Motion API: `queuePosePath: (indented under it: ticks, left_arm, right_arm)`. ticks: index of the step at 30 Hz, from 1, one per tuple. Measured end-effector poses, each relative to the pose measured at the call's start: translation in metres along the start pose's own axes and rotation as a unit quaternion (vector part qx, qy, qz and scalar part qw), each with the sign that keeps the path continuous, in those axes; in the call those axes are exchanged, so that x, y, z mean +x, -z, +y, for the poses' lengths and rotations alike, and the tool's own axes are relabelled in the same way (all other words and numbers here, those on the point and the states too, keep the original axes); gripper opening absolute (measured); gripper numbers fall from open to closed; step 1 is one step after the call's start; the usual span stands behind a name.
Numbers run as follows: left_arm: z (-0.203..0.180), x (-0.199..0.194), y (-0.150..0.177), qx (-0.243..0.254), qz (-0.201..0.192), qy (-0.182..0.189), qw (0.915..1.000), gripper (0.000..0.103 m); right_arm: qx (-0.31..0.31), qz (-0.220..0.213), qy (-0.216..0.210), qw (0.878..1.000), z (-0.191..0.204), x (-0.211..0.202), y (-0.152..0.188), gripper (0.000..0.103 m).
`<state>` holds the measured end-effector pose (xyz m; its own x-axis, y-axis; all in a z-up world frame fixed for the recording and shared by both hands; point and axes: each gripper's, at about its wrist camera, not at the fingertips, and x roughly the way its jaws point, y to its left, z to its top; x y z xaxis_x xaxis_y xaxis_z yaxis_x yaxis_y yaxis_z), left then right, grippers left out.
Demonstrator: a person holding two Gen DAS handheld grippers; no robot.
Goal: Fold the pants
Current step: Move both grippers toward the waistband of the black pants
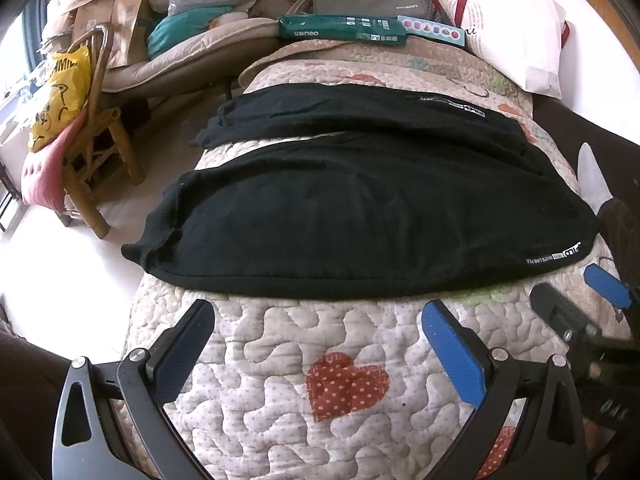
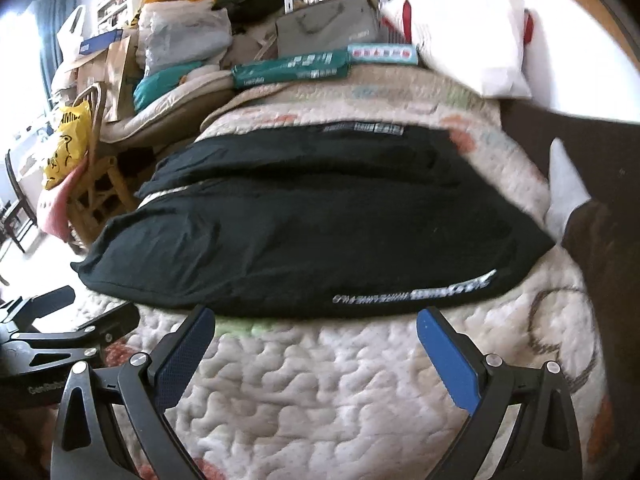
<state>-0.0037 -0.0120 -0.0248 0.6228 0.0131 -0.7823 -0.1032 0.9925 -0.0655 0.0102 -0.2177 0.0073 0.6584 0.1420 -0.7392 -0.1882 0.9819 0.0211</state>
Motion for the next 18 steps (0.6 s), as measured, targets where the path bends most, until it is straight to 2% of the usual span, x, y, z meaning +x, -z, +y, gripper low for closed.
queuePosePath:
  ticks: [5,7,12,18]
  left_arm:
    - [0.002,-0.001,-0.001,-0.005,-0.001,0.001,1.0000,0.103]
    - [0.003,-0.001,-0.001,-0.007,-0.001,0.001,1.0000,0.103]
    - [0.003,-0.001,-0.002,-0.008,-0.001,0.002,1.0000,0.103]
    - [0.005,0.002,-0.001,-0.010,0.005,0.002,0.9999,0.103]
  right_arm:
    - [-0.056,-0.010,0.017,0.998,0.019,-0.002,0.000,0.101]
    - [-0.063,0.003,0.029,0.998,0.019,-0.001,0.000,0.101]
    - [-0.040,0.028,0.025,0.998,0.009,0.004,0.000,0.101]
    - [-0.032,0.024,0.028,0.999,0.006,0.004,0.000,0.101]
